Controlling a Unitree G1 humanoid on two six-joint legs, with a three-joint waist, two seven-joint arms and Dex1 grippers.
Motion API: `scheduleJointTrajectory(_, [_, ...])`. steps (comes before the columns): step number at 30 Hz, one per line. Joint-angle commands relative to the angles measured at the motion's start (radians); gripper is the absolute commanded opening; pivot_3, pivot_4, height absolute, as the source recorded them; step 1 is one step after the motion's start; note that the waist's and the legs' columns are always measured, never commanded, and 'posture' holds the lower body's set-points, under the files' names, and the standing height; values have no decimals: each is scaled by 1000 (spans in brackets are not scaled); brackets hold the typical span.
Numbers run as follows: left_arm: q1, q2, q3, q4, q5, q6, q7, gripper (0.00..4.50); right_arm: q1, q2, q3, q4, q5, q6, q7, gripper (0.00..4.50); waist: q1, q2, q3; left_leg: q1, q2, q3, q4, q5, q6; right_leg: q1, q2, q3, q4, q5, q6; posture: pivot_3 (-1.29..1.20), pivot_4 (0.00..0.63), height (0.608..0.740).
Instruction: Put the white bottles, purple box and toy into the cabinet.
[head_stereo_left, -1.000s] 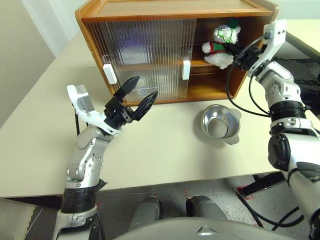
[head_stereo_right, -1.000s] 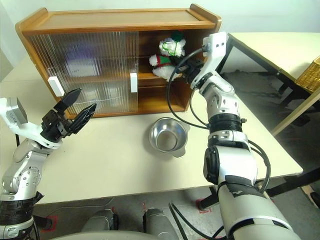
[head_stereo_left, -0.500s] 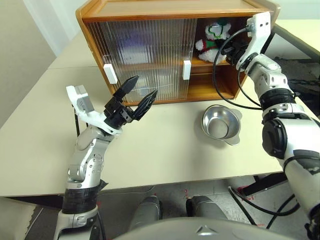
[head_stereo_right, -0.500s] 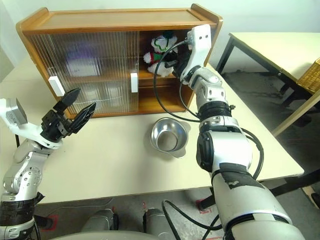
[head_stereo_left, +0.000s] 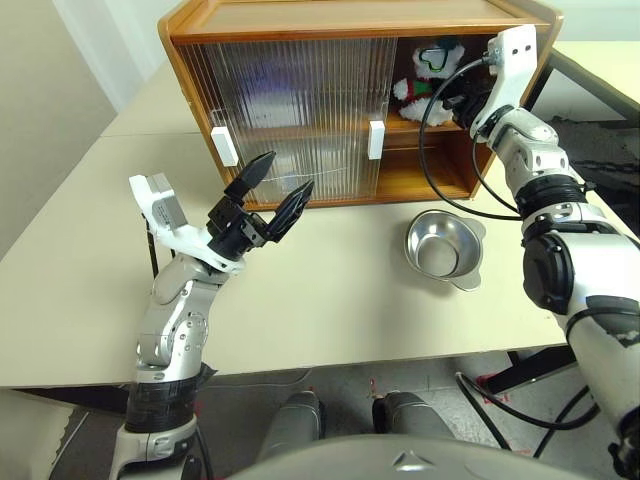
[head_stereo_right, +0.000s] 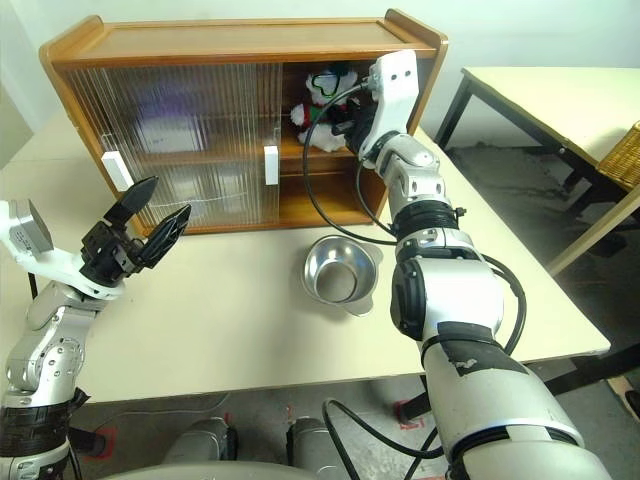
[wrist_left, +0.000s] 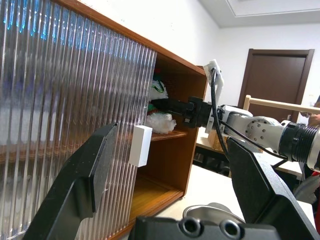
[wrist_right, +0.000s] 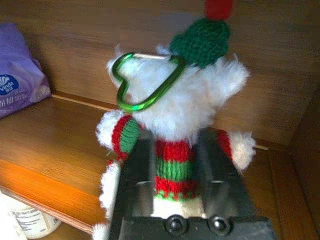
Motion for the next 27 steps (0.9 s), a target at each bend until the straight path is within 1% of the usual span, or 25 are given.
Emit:
scheduleJointTrajectory(1, [7, 0, -6, -11, 3, -1, -5, 4500, 12, 1, 4, 11, -6, 1, 16, 2774, 0, 0, 0, 0, 0, 0, 0, 0, 0, 0, 0, 0, 0, 0, 0, 21, 19, 740])
scheduleJointTrajectory(3, [1, -2, -11, -4, 4, 0, -9, 4500, 18, -3, -9, -12, 10, -3, 32, 3492, 0, 0, 0, 0, 0, 0, 0, 1, 1, 0, 0, 0, 0, 0, 0, 16, 18, 740])
scheduleJointTrajectory(5, [-6, -3, -16, 4, 3, 1, -14, 4500, 30, -7, -23, -51, 30, -4, 55, 4315, 0, 0, 0, 0, 0, 0, 0, 2, 3, 0, 0, 0, 0, 0, 0, 6, 17, 740])
scheduleJointTrajectory(6, [-9, -4, -17, 8, 3, 1, -17, 4500, 39, -8, -30, -76, 41, 0, 67, 4490, -1, 0, 0, 0, 0, 0, 0, 2, 3, 0, 0, 0, 0, 0, 0, 3, 17, 740])
scheduleJointTrajectory(9, [-11, -3, -17, 12, 1, 1, -21, 4500, 71, -12, -35, -150, 64, 18, 87, 4490, -2, 0, 0, -1, 0, 1, 1, 2, 4, 0, 0, -1, 0, 0, 0, -2, 18, 740])
scheduleJointTrajectory(12, [-10, -3, -15, 17, 0, 1, -26, 4500, 136, -26, -47, -282, 105, 57, 115, 4490, -4, 0, 0, -1, 1, 1, 2, 2, 4, 0, 0, -1, 0, 0, 1, -9, 20, 740])
scheduleJointTrajectory(15, [-9, -4, -16, 20, 0, 1, -31, 4500, 220, -37, -64, -452, 168, 140, 144, 4490, -4, 0, 0, -1, 1, 1, 4, 2, 4, 1, 0, -2, 0, 0, 1, -19, 23, 740])
scheduleJointTrajectory(21, [-10, -3, -14, 20, -4, 8, -35, 4500, 434, -73, -92, -795, 313, 379, 180, 4490, -9, 0, 0, 0, 1, 2, 8, 3, 5, 4, 0, -2, 0, 0, 1, -32, 38, 740])
scheduleJointTrajectory(25, [-3, -4, -17, 17, -6, 12, -35, 4500, 611, -119, -102, -964, 399, 520, 227, 4490, -10, 0, 0, 3, 1, 2, 9, 3, 5, 8, 0, -1, 0, 0, 3, -34, 47, 740])
scheduleJointTrajectory(27, [2, -4, -18, 12, -8, 15, -35, 4500, 677, -131, -120, -1022, 445, 571, 233, 4490, -12, 0, 0, 5, 0, 2, 9, 3, 4, 10, 0, -1, 0, -2, 8, -33, 51, 740])
